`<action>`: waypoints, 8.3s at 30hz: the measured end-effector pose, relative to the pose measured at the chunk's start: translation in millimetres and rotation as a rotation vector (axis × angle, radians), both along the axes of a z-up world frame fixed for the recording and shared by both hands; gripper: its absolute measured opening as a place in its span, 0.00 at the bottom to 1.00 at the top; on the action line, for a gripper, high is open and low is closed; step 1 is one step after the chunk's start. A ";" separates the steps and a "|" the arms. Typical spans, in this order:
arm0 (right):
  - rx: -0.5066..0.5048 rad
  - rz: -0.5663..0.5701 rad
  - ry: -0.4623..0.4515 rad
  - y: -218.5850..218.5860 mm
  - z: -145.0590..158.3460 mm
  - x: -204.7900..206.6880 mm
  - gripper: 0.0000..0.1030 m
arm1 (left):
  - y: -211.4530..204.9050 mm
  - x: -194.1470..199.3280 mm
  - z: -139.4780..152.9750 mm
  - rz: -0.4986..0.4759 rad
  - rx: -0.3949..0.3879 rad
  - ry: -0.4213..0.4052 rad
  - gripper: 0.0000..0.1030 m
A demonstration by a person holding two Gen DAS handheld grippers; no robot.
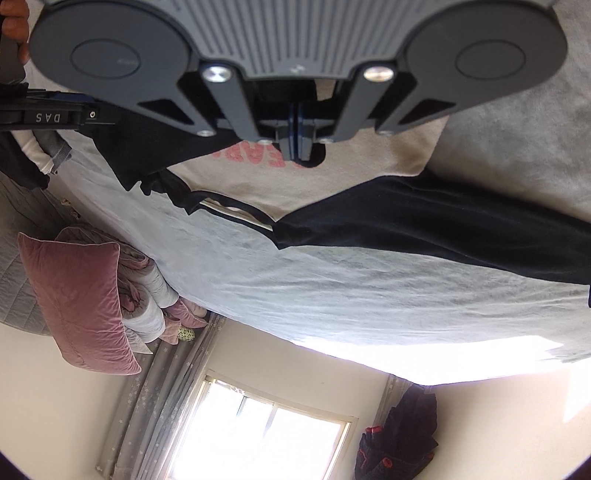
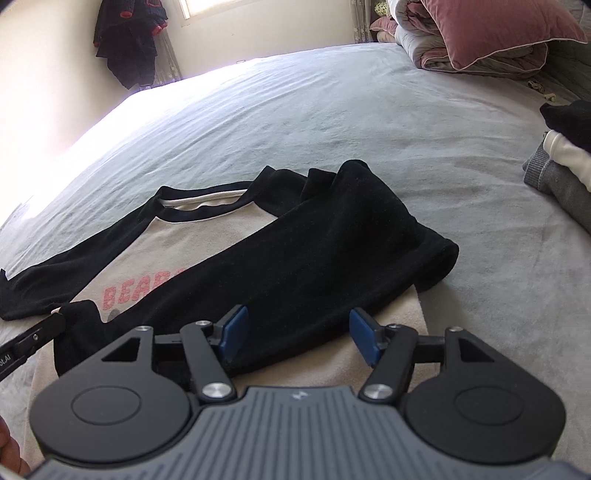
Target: Fold clothes
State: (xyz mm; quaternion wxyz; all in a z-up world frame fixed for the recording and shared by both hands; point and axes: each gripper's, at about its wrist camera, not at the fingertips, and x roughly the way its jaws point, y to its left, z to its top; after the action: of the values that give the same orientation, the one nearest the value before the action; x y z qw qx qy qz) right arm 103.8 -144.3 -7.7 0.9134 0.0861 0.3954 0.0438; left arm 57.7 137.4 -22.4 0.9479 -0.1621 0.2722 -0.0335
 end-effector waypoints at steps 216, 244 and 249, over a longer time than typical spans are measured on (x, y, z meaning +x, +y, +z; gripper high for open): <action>0.284 -0.042 -0.143 -49.0 0.4 5.7 0.56 | 137.3 45.9 46.9 0.557 -0.055 -0.200 0.07; 0.299 0.000 -0.130 -42.7 3.3 7.3 0.56 | -21.2 54.6 -16.1 -0.109 -0.071 0.085 0.42; 0.284 0.051 -0.131 -29.1 10.1 4.5 0.56 | 0.3 28.1 20.3 -0.104 -0.087 0.039 0.64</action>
State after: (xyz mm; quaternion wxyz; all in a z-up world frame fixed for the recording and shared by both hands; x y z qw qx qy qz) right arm 108.2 -173.4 2.4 0.9144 0.2011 0.3271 0.1280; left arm 85.8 137.7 -2.1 0.9315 -0.1892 0.2970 -0.0911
